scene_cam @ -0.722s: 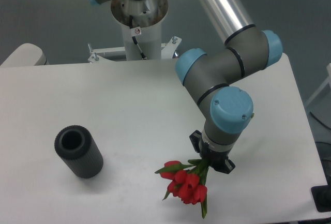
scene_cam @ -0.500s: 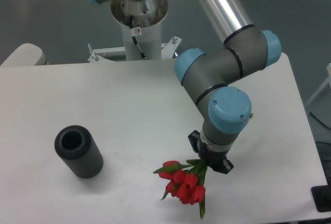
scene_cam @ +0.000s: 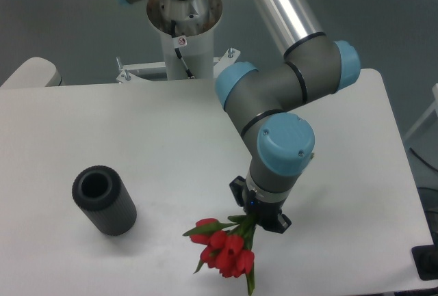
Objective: Insert the flowers into the vase
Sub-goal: 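Carry the red tulip bunch in the gripper toward the black vase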
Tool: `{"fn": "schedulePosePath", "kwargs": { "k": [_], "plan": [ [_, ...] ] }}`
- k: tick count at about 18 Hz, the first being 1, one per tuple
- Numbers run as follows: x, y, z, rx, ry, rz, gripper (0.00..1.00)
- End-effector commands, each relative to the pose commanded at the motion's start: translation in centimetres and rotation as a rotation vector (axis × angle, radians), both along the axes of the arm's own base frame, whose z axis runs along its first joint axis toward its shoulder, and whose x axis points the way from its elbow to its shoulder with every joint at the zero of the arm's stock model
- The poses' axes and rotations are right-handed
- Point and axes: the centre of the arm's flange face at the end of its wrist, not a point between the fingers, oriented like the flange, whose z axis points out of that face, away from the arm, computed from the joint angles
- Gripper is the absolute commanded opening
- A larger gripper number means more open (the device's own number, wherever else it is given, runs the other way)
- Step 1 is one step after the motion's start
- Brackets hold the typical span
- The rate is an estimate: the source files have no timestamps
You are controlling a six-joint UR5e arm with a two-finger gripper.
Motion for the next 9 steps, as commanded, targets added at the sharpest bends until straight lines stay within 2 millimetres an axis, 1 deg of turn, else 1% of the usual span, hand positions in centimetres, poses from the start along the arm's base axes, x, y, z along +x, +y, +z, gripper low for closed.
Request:
{"fn": "schedulePosePath", "kwargs": {
  "k": [4, 6, 9],
  "plan": [
    [1.0, 0.5, 2.7, 0.148, -0.050, -0.009, 0.03],
    [1.8, 0.6, 4.2, 0.202, -0.076, 0.001, 0.03],
    [3.4, 0.9, 5.7, 0.288, -0.147, 0.008, 0.03]
  ]
}}
